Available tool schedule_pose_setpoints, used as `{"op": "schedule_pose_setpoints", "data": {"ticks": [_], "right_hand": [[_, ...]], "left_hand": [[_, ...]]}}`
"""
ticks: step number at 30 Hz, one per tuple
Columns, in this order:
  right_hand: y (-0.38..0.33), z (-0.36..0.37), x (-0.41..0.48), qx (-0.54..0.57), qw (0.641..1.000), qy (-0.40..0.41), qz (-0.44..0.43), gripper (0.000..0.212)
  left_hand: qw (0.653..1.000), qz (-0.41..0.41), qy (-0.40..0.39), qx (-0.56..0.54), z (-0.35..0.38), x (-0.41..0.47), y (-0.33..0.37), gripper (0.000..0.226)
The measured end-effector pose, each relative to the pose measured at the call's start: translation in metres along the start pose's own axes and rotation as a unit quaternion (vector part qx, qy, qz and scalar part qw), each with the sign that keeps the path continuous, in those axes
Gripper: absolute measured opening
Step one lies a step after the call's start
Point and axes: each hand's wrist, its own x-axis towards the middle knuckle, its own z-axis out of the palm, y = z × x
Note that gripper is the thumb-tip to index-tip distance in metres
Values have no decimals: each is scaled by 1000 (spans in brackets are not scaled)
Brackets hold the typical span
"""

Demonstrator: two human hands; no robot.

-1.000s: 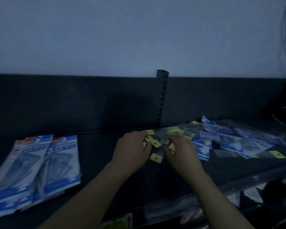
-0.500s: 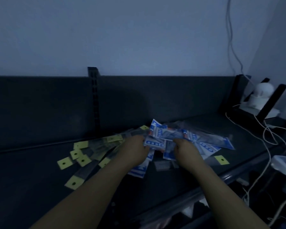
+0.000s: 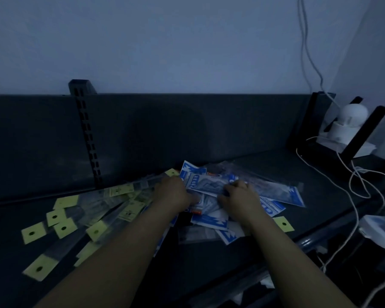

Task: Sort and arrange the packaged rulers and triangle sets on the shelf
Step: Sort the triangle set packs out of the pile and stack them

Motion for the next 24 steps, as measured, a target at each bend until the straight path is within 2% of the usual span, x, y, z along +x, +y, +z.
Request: {"op": "schedule_pose_setpoints", "data": {"ticks": [1,3,8,10,13,16,18,20,24], "right_hand": [[4,1,2,-1,1000,2,9,38],[9,2,7,2,1000,15,20,37],[12,-1,13,95,993,47,41,29],[11,-3,11,73,995,50,37,29],[9,-3,11,-28,997,69,8,23],[10,-8,8,-84,993,85,-2,27],[14,-12,8,-75,992,96,9,25],[20,-16,5,-51,991,126,18,18],[39,-27,-5,-34,966,256,-30,14]], "left_hand": [[1000,-11,5,27,3,2,1,75],[998,-23,8,61,4,2,3,76],[999,35,2,-14,0,3,6,34],[999,46,5,-24,-2,1,8,33],[997,59,8,-40,-1,2,5,47],[996,55,-13,-67,4,-2,5,54],[998,49,-19,-33,8,-2,6,68],[999,43,-23,22,7,-4,10,72],[996,25,-48,68,9,-8,21,92]]}}
